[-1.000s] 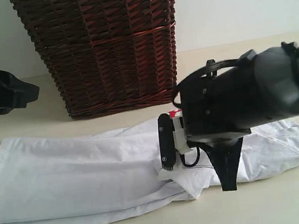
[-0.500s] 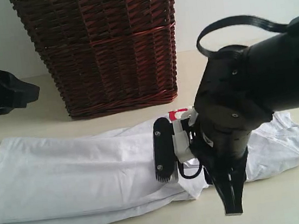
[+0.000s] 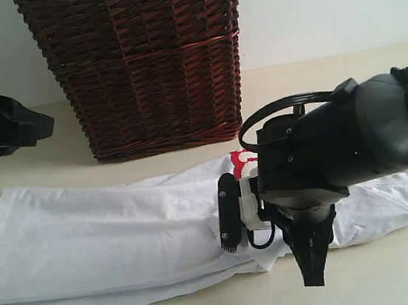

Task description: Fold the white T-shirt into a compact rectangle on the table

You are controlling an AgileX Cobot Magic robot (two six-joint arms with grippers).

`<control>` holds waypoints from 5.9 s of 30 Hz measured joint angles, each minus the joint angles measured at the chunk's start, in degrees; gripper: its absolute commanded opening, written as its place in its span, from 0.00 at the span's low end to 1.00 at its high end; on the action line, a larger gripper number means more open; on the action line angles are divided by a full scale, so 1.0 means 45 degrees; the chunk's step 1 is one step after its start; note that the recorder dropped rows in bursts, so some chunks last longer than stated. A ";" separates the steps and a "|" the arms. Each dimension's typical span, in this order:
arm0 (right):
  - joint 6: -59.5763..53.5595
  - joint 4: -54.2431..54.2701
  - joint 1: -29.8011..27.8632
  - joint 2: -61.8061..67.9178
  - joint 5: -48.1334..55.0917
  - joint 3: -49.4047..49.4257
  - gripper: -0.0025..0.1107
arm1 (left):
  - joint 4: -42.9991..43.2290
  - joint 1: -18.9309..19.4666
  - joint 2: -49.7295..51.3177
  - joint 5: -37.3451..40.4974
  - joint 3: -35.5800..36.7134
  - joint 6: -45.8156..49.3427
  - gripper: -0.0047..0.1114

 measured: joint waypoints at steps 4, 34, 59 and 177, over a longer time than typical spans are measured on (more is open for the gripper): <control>0.0000 0.0000 0.0000 0.0000 -0.0088 0.0000 0.34 | 0.0000 0.0000 0.0000 0.0000 0.0000 0.0000 0.42; 0.1826 -0.3514 0.0023 0.0000 0.0744 -0.0052 0.29 | 0.0000 0.0000 0.0000 0.0000 0.0000 0.0060 0.42; 1.0169 -0.9119 0.0023 0.0016 0.1170 -0.1173 0.34 | 0.0000 0.0000 0.0000 0.0095 0.0000 0.0060 0.42; -0.2615 1.1633 -1.2387 0.0010 0.0114 -0.1854 0.49 | 0.0317 0.2011 -0.6410 0.0751 0.0841 -0.3720 0.04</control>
